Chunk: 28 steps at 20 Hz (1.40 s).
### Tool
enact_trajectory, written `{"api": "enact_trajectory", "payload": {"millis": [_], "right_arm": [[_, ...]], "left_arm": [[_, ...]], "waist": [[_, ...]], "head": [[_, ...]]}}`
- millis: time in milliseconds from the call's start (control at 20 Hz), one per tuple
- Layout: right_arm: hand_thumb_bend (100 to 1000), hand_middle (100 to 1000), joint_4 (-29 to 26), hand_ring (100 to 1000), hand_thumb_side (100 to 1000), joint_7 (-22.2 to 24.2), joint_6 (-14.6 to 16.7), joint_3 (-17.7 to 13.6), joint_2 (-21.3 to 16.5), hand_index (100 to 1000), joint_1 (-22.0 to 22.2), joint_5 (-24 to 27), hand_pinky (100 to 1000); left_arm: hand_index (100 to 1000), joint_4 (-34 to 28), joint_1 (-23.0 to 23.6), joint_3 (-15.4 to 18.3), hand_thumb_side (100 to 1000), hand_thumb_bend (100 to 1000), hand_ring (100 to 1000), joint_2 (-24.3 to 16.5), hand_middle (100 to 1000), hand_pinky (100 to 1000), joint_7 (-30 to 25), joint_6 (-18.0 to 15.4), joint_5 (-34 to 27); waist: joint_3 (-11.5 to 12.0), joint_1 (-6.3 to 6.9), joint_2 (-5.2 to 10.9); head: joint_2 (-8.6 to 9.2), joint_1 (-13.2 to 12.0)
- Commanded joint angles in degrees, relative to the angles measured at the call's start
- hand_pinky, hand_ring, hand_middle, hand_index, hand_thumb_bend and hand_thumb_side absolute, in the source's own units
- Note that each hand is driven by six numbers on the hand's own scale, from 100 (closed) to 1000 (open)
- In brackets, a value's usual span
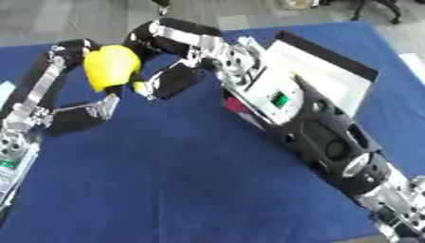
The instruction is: Pick up the objects with one hand, pass them to the other hand, and then place them into the box on the other side of the table.
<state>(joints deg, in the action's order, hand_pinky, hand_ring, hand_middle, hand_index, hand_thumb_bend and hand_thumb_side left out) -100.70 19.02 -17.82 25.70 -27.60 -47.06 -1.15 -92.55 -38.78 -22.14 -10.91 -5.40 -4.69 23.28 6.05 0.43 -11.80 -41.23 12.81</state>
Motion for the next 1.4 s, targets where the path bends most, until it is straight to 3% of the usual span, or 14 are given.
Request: {"api": "enact_trajectory", "payload": {"millis": [50,150,200,300,550,1000,1400], "right_arm": [[100,554,-1.68,682,100,0.08,-0.28,-0.90,-0.94,580,-0.88,0.95,872],[100,548,-1.70,675,100,0.23,-0.65,-1.00,-1.04,574,-0.81,1.23,867],[100,543,-1.74,670,100,0.24,-0.89,-1.07,-1.10,570,-0.81,1.39,865],[100,540,-1.92,667,100,0.18,-1.26,-1.21,-1.22,566,-0.81,1.68,864],[100,531,-2.05,658,100,0.52,-1.92,-1.16,-1.30,556,-0.66,2.10,859],[100,525,-2.17,651,100,0.68,-2.44,-1.38,-1.58,547,-0.44,2.65,856],[100,526,-2.47,648,100,-0.61,-2.62,-2.34,-2.40,547,-0.28,3.13,854]], "left_arm": [[710,0.06,-0.46,-0.12,100,100,669,0.14,638,773,0.98,1.03,0.78],[761,0.16,-0.43,-0.09,109,149,697,0.11,673,785,1.78,1.47,1.33],[789,0.19,-0.42,-0.09,181,248,715,0.09,692,793,2.09,1.60,1.70],[804,0.31,-0.36,-0.04,237,317,724,0.06,702,796,2.71,1.77,2.42],[832,0.70,-0.28,-0.10,306,408,731,0.28,710,798,3.67,1.94,3.19],[841,1.01,-0.15,-0.03,325,488,736,0.29,716,801,4.68,2.83,4.25],[840,1.59,0.42,0.21,314,487,737,-0.28,716,802,4.54,3.14,4.91]], "waist": [[-0.05,-0.45,0.45],[-0.06,-0.44,0.48],[-0.07,-0.43,0.50],[-0.10,-0.40,0.54],[-0.19,-0.35,0.52],[-0.28,-0.31,0.53],[-0.51,-0.24,0.64]], "head": [[0.07,0.12],[0.10,0.13],[0.12,0.14],[0.19,0.18],[0.21,0.33],[0.17,0.48],[0.08,0.54]]}}
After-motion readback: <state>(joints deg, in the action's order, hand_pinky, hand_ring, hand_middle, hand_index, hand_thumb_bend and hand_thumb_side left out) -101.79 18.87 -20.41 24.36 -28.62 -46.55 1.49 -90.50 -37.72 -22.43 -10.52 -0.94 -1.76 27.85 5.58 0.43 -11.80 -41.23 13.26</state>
